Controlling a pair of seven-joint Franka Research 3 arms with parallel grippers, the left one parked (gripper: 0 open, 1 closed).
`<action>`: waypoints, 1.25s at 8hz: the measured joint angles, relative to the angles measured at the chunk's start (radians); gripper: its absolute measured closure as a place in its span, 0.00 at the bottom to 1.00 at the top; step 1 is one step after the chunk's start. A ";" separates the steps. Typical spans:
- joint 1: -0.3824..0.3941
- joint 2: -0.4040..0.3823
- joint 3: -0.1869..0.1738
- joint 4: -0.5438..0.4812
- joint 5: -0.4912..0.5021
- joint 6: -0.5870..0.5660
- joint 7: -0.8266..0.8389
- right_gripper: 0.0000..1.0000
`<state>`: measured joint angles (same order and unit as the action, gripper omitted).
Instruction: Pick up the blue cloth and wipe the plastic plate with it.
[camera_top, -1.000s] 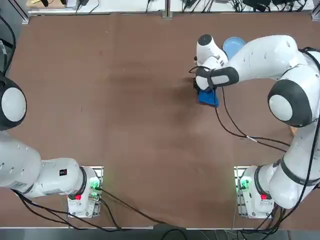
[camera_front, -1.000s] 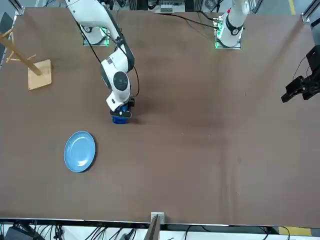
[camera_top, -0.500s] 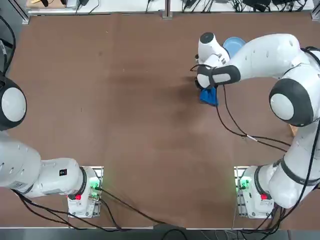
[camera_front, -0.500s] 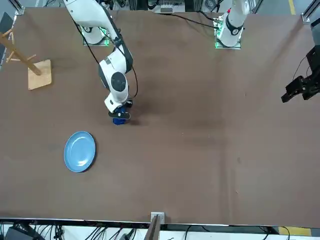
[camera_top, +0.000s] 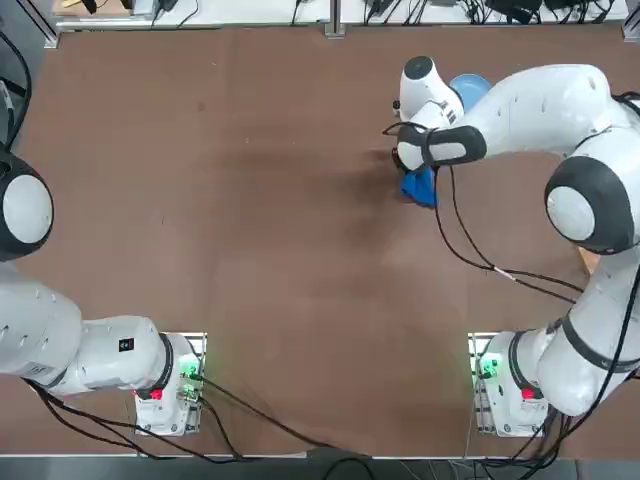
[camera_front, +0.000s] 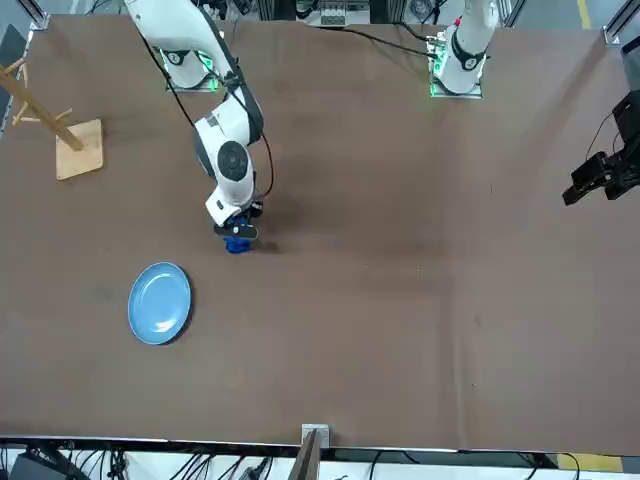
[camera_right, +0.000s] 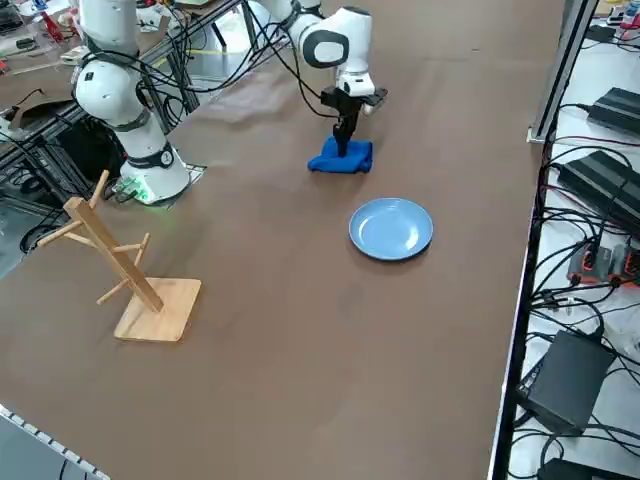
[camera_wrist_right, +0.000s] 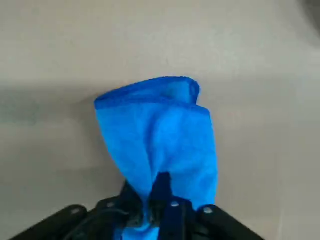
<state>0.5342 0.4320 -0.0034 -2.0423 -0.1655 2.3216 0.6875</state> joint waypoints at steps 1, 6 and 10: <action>-0.011 -0.010 0.000 0.001 0.000 0.000 0.000 0.94; -0.086 -0.083 0.000 0.036 0.010 -0.045 -0.069 0.94; -0.199 -0.164 -0.001 0.171 0.051 -0.287 -0.303 0.94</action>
<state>0.3356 0.2678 -0.0047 -1.8711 -0.1143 2.0346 0.3850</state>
